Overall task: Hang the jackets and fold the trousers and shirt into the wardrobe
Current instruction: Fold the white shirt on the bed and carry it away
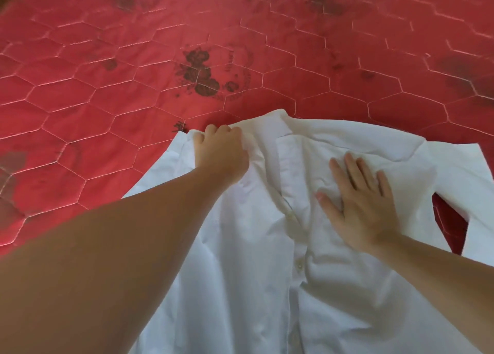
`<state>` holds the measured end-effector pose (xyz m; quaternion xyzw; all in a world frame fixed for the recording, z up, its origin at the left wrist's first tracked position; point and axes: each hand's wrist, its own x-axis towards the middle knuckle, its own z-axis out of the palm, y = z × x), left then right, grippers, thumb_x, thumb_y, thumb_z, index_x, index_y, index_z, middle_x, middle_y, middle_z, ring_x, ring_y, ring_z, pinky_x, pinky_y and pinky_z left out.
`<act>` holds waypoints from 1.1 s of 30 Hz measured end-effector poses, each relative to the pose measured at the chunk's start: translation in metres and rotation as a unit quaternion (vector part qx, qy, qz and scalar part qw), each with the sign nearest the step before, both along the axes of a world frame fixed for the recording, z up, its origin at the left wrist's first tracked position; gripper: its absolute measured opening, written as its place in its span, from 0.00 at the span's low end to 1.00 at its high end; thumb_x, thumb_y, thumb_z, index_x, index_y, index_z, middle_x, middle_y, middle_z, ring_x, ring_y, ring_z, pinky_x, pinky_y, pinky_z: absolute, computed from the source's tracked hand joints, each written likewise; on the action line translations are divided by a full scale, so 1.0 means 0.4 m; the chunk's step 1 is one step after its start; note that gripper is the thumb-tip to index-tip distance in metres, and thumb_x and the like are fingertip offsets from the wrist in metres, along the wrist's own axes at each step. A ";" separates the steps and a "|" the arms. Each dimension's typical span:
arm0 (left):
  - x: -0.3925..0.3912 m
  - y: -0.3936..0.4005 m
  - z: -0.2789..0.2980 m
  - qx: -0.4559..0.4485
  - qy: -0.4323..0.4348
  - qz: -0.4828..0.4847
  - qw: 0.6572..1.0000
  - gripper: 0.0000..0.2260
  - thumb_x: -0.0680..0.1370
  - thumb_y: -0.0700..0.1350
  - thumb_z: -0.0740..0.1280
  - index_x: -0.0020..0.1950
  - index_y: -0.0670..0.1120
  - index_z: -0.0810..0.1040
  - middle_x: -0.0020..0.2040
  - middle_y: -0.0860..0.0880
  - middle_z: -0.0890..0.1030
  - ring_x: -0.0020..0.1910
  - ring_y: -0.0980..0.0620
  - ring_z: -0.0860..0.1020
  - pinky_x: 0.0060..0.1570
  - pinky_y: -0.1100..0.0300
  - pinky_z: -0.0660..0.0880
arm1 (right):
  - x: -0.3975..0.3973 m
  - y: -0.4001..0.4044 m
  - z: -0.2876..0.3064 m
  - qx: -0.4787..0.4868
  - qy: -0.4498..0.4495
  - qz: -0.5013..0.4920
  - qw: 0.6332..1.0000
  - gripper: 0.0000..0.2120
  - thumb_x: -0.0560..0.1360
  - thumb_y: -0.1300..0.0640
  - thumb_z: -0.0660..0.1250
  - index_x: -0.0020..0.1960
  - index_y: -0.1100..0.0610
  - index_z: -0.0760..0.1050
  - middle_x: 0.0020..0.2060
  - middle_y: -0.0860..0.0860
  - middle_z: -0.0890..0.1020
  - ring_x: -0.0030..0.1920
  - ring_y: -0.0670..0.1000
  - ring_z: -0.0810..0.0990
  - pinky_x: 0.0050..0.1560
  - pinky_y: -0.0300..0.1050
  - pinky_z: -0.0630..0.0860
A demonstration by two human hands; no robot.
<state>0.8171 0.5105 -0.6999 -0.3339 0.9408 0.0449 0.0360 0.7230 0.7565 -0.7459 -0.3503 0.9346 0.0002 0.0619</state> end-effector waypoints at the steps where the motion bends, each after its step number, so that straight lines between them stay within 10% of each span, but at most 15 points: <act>1: -0.002 -0.007 0.006 -0.014 0.000 -0.005 1.000 0.07 0.79 0.48 0.59 0.51 0.49 0.77 0.50 0.50 0.79 0.56 0.45 0.70 0.56 0.49 0.62 | 0.001 -0.001 0.001 -0.005 0.001 -0.002 1.000 0.39 0.74 0.31 0.37 0.79 0.49 0.51 0.79 0.52 0.50 0.78 0.53 0.50 0.76 0.57 0.46; 8: -0.038 -0.026 0.078 0.189 0.344 -0.193 0.899 0.08 0.77 0.40 0.62 0.48 0.43 0.81 0.42 0.51 0.82 0.43 0.49 0.78 0.49 0.55 0.73 | 0.001 -0.001 0.003 -0.007 0.000 0.004 1.000 0.37 0.75 0.33 0.40 0.79 0.50 0.55 0.79 0.53 0.53 0.78 0.55 0.52 0.76 0.57 0.48; 12: -0.044 -0.013 0.036 0.215 0.134 -0.113 0.961 0.11 0.80 0.49 0.62 0.43 0.50 0.80 0.39 0.49 0.79 0.47 0.45 0.78 0.47 0.53 0.73 | 0.000 -0.001 0.001 -0.003 -0.001 0.002 1.000 0.37 0.75 0.32 0.39 0.79 0.49 0.52 0.79 0.52 0.52 0.78 0.54 0.51 0.76 0.57 0.47; 15: -0.076 -0.013 0.033 0.216 0.070 0.019 0.974 0.25 0.74 0.66 0.62 0.30 0.47 0.69 0.27 0.51 0.70 0.32 0.48 0.74 0.34 0.55 0.68 | -0.002 -0.002 -0.005 0.000 0.000 0.001 1.000 0.37 0.74 0.32 0.39 0.79 0.48 0.51 0.79 0.52 0.50 0.78 0.54 0.50 0.76 0.56 0.45; 20: -0.118 -0.007 0.100 0.264 -0.087 0.004 0.960 0.18 0.72 0.50 0.73 0.52 0.37 0.78 0.34 0.47 0.74 0.32 0.50 0.73 0.28 0.58 0.66 | -0.007 0.000 -0.012 -0.003 -0.001 0.001 1.000 0.37 0.74 0.32 0.39 0.79 0.48 0.50 0.79 0.51 0.50 0.79 0.53 0.49 0.76 0.56 0.45; 22: -0.118 -0.005 0.133 0.438 0.024 -0.023 0.898 0.08 0.73 0.45 0.73 0.48 0.42 0.81 0.36 0.49 0.76 0.33 0.47 0.74 0.34 0.59 0.66 | -0.004 0.000 -0.009 -0.004 -0.001 -0.002 1.000 0.37 0.75 0.32 0.40 0.79 0.48 0.52 0.79 0.52 0.51 0.78 0.54 0.50 0.76 0.57 0.46; 25: -0.119 -0.019 0.171 0.683 0.190 0.048 0.704 0.09 0.62 0.36 0.64 0.31 0.46 0.65 0.33 0.49 0.69 0.36 0.45 0.66 0.41 0.57 0.64 | -0.001 0.000 -0.007 -0.006 0.002 0.004 1.000 0.36 0.76 0.33 0.42 0.79 0.49 0.55 0.79 0.53 0.54 0.78 0.54 0.52 0.76 0.58 0.49; 27: -0.129 -0.029 0.154 0.614 0.211 0.065 0.758 0.07 0.63 0.36 0.63 0.32 0.45 0.66 0.31 0.50 0.69 0.32 0.46 0.63 0.32 0.61 0.64 | -0.001 -0.001 -0.005 -0.016 0.007 0.006 1.000 0.36 0.76 0.34 0.44 0.78 0.51 0.58 0.78 0.54 0.58 0.77 0.56 0.56 0.75 0.59 0.52; 30: -0.117 -0.038 0.102 0.350 0.020 -0.043 0.935 0.07 0.78 0.43 0.64 0.52 0.45 0.81 0.47 0.50 0.80 0.44 0.48 0.76 0.43 0.57 0.75 | -0.002 -0.001 -0.007 -0.025 0.007 0.006 1.000 0.35 0.76 0.35 0.47 0.77 0.52 0.61 0.77 0.54 0.60 0.76 0.57 0.59 0.74 0.59 0.53; 33: -0.069 -0.072 0.046 0.244 -0.053 -0.056 0.967 0.16 0.81 0.58 0.59 0.51 0.47 0.79 0.49 0.49 0.78 0.50 0.46 0.76 0.49 0.53 0.72 | -0.001 -0.001 -0.009 -0.031 0.012 0.008 0.999 0.34 0.76 0.35 0.47 0.76 0.52 0.61 0.77 0.54 0.60 0.76 0.57 0.59 0.74 0.59 0.53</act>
